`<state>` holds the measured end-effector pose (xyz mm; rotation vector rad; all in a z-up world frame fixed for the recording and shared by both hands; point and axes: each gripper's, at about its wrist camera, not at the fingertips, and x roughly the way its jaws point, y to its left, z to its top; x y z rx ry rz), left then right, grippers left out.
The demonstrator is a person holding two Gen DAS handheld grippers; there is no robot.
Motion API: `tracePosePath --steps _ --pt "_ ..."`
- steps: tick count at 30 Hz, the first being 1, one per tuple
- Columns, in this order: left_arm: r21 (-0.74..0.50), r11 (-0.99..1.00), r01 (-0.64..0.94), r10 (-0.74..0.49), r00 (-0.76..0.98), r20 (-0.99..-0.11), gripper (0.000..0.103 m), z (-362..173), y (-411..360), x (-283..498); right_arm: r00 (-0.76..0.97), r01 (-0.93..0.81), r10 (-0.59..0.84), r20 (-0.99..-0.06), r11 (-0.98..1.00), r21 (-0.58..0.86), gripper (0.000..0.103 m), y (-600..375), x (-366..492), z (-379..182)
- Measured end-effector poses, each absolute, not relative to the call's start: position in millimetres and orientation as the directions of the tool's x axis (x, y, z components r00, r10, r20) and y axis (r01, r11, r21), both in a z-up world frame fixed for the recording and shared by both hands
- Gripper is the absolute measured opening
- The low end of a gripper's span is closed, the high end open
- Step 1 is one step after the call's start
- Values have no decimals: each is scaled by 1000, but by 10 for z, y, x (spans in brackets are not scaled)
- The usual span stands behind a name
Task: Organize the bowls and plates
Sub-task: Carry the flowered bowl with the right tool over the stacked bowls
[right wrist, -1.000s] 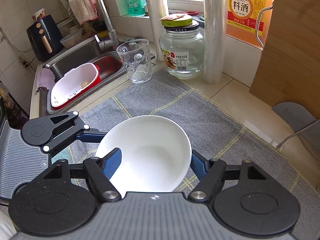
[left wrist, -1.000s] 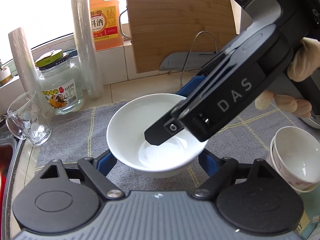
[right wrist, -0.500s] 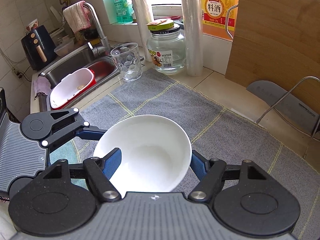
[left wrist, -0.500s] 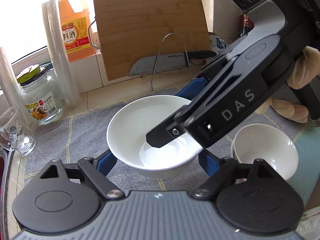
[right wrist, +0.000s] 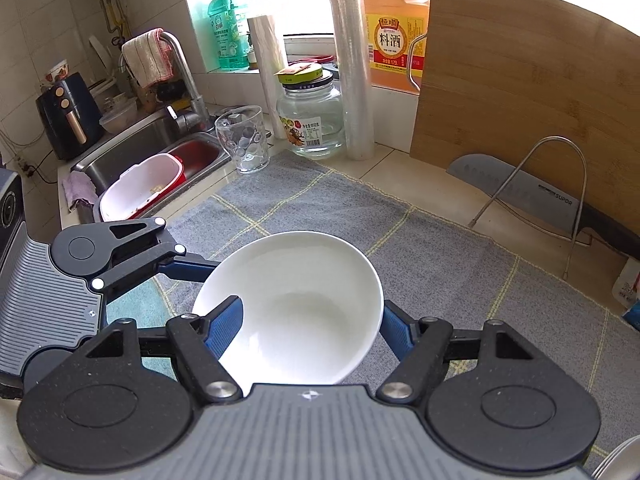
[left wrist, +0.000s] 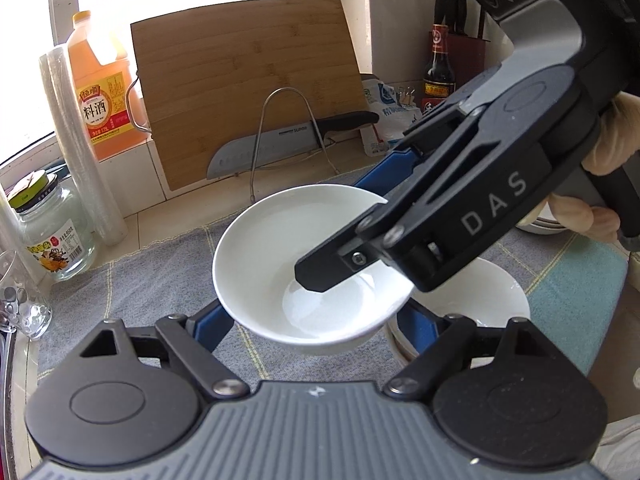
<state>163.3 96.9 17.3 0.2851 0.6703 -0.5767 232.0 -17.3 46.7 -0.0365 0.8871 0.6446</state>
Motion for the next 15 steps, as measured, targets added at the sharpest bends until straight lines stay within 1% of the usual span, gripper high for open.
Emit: tracePosePath --steps 6,15 --pt "63 774 630 -450 617 -646 88 245 828 1501 495 -490 478 -726 843 222 79 -343 2106 521" --pt "61 715 696 -492 564 -663 88 226 585 1344 517 -423 437 -736 878 225 79 -592 1807 463"
